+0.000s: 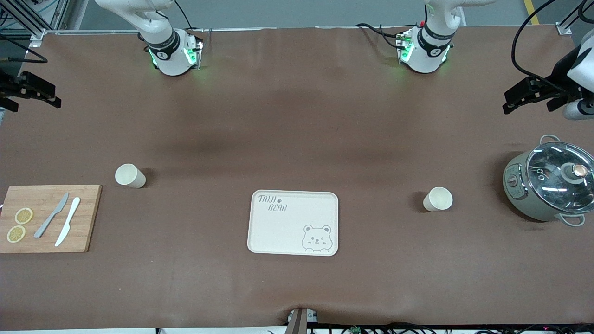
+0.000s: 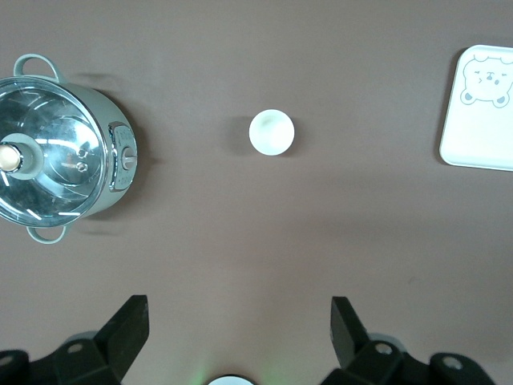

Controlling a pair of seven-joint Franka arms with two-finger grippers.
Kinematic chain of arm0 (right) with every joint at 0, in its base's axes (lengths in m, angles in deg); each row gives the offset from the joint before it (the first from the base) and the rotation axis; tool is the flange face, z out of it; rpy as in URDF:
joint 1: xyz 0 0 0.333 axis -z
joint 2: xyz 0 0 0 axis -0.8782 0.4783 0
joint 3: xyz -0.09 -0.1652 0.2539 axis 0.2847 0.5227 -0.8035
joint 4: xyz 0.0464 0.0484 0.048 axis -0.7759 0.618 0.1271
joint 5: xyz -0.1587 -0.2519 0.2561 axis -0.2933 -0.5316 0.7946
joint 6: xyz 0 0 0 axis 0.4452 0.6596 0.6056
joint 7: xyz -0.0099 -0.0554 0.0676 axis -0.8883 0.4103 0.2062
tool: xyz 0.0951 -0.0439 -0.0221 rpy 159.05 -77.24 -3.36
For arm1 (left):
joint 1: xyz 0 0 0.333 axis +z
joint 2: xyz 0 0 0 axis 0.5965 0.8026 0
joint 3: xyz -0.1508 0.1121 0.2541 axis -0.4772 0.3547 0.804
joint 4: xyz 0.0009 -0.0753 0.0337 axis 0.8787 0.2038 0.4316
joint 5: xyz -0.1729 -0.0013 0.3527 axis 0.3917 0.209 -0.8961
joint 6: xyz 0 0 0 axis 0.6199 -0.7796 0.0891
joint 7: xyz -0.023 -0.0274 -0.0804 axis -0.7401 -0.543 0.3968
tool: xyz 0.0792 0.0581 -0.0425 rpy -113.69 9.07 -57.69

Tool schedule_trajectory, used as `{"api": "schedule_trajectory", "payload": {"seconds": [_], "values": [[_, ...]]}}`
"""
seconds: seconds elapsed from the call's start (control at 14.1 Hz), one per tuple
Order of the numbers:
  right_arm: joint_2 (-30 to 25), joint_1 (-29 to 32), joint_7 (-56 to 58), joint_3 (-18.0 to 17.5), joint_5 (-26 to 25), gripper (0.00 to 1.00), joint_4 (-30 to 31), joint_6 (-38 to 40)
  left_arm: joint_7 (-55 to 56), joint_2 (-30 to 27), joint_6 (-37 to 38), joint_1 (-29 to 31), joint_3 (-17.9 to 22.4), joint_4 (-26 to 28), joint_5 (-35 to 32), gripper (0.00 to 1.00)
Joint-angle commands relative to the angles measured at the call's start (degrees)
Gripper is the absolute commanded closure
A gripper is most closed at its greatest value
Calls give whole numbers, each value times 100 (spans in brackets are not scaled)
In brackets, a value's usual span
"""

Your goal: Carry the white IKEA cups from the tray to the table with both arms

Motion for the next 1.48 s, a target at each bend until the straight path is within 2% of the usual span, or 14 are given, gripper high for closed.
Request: {"api": "schedule_trajectory", "payload": {"seconds": [0.0,0.92,1.41], "values": [[-109,66,-40,-50,30,0,80,-68,-179,-148,21,50,-7,74,22,0],[-48,75,-49,-42,39,0,80,-59,-135,-52,22,-11,-33,-32,-4,0],[-21,66,-58,-24,57,0,45,-41,-127,-87,118,-3,-174,-32,-4,0]]}}
